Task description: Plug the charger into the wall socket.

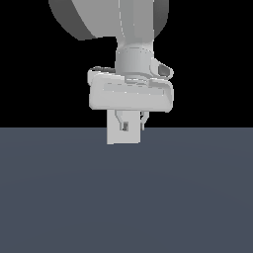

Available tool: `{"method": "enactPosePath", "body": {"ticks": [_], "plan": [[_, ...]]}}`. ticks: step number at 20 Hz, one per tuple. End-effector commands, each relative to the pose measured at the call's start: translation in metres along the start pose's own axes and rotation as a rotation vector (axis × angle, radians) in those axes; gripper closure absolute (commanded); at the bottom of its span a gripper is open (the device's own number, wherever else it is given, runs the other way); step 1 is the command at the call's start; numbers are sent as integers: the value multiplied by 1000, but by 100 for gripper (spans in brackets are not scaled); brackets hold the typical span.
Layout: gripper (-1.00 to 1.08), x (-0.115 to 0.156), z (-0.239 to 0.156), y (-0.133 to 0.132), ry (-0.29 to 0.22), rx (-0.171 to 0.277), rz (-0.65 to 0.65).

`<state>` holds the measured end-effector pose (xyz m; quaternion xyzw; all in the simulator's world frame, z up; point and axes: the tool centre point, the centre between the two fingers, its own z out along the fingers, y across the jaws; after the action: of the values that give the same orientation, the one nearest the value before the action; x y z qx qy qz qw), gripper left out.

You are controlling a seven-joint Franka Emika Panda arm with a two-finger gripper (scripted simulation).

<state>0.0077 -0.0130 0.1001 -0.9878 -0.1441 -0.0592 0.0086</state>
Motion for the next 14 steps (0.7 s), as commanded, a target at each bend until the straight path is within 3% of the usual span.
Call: {"method": "enactPosePath", "body": {"ticks": [1,14], "plan": [[108,0,0,1,0,0,0],[108,18,2,0,0,0,0]]}}
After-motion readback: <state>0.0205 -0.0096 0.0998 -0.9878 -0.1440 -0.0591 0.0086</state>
